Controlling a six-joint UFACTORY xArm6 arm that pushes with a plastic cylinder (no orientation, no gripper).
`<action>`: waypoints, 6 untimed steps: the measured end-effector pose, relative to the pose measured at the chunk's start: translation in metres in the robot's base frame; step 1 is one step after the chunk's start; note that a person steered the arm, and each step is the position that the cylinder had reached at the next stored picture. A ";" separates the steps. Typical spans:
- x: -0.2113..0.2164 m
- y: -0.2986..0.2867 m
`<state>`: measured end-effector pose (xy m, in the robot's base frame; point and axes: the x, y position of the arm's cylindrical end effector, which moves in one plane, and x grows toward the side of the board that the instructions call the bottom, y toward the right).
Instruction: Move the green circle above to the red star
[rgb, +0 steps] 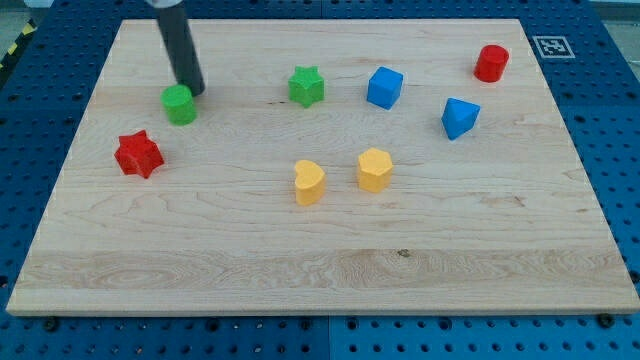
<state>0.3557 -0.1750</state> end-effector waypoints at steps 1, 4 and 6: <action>0.013 -0.002; 0.053 0.025; 0.056 -0.012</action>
